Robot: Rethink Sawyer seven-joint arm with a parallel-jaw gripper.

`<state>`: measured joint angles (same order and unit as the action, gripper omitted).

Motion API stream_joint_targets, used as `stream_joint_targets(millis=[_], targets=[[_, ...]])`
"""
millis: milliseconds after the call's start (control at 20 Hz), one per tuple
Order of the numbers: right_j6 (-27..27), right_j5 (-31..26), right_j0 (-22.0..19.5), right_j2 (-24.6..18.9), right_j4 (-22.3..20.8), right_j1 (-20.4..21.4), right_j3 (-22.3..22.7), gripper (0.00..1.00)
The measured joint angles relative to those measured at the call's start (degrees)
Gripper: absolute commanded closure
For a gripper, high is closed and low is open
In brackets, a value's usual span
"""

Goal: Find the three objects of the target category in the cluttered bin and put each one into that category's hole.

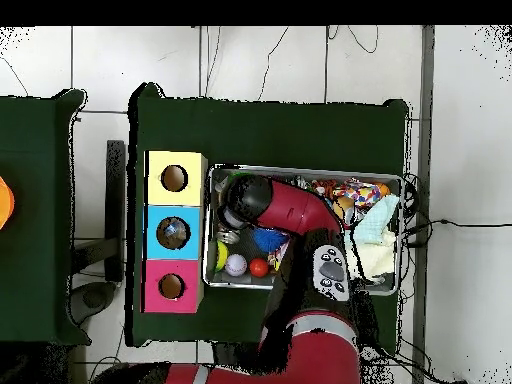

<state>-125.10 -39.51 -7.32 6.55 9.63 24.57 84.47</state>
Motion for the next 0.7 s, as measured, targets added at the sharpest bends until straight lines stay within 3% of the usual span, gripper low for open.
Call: stream_joint_targets(millis=[700], targets=[[0.0,1.18,0.7,-0.01,0.13,-2.12,-0.13,0.0]])
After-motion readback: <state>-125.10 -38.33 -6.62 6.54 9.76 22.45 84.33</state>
